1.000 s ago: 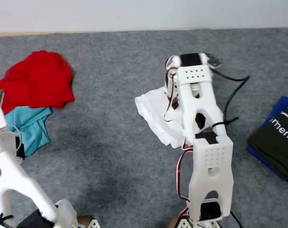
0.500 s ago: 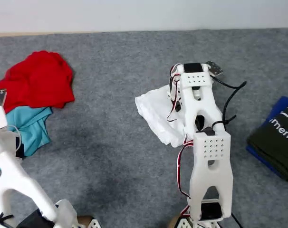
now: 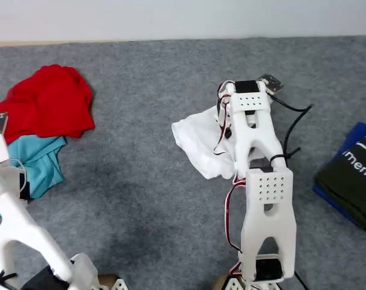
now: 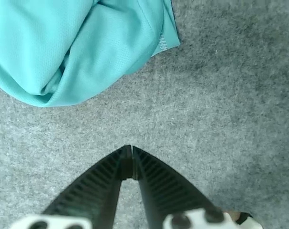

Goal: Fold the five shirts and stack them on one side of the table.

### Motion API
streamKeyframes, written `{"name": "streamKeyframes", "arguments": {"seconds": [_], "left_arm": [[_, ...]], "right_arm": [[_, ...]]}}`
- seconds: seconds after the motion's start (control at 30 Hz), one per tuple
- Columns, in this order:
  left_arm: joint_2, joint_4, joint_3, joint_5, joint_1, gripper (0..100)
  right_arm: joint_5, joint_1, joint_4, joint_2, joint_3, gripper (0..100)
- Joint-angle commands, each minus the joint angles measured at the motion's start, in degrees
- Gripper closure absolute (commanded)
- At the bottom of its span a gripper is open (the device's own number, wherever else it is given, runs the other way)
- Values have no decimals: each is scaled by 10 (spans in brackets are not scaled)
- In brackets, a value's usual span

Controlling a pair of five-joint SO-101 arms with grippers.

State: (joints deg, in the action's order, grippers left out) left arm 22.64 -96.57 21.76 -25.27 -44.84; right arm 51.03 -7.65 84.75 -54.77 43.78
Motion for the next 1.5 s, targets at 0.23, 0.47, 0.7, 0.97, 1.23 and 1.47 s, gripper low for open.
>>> {"name": "streamKeyframes", "arguments": {"seconds": [0.23,0.47,0.7,0.97,1.23,1.47], "left_arm": [[18,15,-20,-3,-3,993],[18,15,-20,-3,-3,993],[18,15,-20,-3,-1,993],[18,15,-20,-4,0,993],[15,15,-20,-4,0,993],[14,15,-20,-4,0,993]], "right_arm": [[-55,19,36,13,15,989],[-138,60,116,126,18,990],[-258,114,175,237,18,990],[-391,205,180,316,15,990],[-511,311,179,365,17,990],[-512,366,165,392,17,990]]}}
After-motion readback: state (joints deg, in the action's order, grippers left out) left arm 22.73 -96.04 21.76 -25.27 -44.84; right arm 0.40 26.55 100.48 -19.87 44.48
